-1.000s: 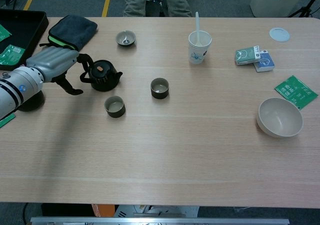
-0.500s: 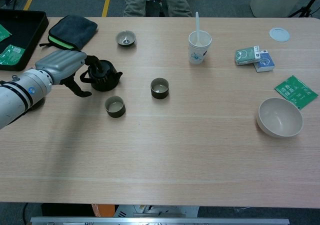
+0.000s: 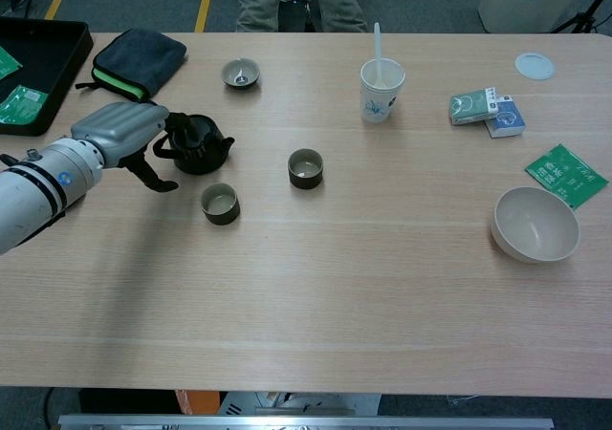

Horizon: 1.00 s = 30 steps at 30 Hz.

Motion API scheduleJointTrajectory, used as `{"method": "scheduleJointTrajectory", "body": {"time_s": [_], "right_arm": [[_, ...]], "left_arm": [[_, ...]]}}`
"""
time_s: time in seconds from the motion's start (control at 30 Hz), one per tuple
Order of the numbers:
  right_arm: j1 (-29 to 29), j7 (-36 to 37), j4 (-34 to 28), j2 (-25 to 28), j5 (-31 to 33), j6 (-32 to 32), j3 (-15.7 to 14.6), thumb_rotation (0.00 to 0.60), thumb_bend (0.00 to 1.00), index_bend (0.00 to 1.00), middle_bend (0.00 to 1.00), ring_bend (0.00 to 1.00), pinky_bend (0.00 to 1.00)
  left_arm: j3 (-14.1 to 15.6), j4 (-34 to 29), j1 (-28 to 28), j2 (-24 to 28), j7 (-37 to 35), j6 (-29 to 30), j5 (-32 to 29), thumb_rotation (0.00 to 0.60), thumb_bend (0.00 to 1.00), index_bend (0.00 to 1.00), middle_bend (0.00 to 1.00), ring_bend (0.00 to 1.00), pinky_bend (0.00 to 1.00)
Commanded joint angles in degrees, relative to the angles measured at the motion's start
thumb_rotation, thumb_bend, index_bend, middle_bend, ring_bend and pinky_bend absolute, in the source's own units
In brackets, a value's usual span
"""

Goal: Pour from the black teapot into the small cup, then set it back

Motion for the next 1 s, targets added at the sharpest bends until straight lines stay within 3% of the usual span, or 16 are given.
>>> {"method": "scheduleJointTrajectory", "body": {"time_s": [0.03, 1.0], "right_arm": [[0.01, 0.00, 0.02, -0.04, -0.07, 0.04, 0.00, 0.600, 0.12, 0.31, 0.29, 0.20, 0.25], [1.63, -1.08, -1.94, 1.54, -2.25, 0.42, 0.54, 0.600, 0.12, 0.31, 0.29, 0.20, 0.25]], "left_arm": [[-0.05, -0.33, 0.01, 0.09, 0.13, 0.10, -0.22, 0.600, 0.19, 0.27, 0.33, 0.22, 0.07], [-0.16, -0.78, -0.35, -1.26, 2.14, 1.63, -2.91, 0.600, 0.19, 0.27, 0.33, 0.23, 0.07]]}}
